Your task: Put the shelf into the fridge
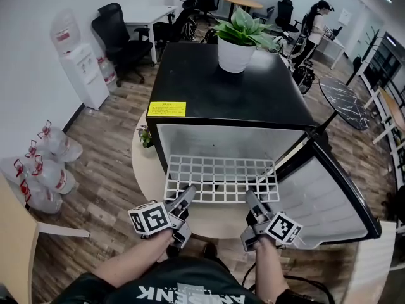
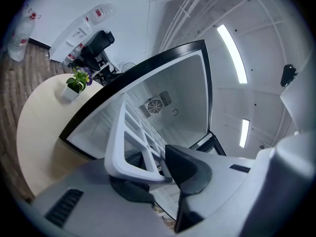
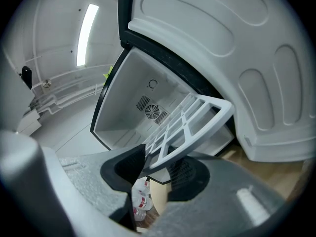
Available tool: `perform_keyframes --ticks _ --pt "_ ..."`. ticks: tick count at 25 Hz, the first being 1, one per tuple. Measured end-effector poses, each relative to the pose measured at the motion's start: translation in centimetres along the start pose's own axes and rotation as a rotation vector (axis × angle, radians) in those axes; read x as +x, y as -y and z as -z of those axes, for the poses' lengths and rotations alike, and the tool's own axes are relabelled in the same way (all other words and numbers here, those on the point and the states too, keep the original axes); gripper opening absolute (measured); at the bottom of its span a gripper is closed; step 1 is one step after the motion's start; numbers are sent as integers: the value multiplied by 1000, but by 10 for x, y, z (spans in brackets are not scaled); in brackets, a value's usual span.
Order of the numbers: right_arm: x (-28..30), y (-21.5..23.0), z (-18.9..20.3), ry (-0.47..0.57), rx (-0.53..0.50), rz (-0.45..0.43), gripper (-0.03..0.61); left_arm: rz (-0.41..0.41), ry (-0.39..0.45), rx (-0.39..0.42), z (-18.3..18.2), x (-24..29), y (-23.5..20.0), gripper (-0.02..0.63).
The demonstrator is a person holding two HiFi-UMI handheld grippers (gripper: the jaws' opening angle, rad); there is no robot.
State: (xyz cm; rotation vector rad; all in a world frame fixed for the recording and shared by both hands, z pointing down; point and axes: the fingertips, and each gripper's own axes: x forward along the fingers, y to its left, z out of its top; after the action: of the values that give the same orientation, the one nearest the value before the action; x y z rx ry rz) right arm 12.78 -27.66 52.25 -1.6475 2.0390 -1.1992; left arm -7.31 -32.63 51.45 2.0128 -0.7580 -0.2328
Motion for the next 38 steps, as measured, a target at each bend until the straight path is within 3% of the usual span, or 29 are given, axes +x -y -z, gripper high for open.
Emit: perform_keyframes --ticks 3,15,30,38 --pt "4 -1 -9 -4 -11 -3 130 8 -1 -30 0 6 6 81" --pt "21 2 -19 -15 -20 -11 130 -16 23 0 -14 16 -4 81" --pt "41 -11 -13 -12 -30 -18 129 8 44 5 -35 11 -13 80" --pt "32 -7 -19 -2 -53 -34 137 2 27 -31 -23 23 -8 80"
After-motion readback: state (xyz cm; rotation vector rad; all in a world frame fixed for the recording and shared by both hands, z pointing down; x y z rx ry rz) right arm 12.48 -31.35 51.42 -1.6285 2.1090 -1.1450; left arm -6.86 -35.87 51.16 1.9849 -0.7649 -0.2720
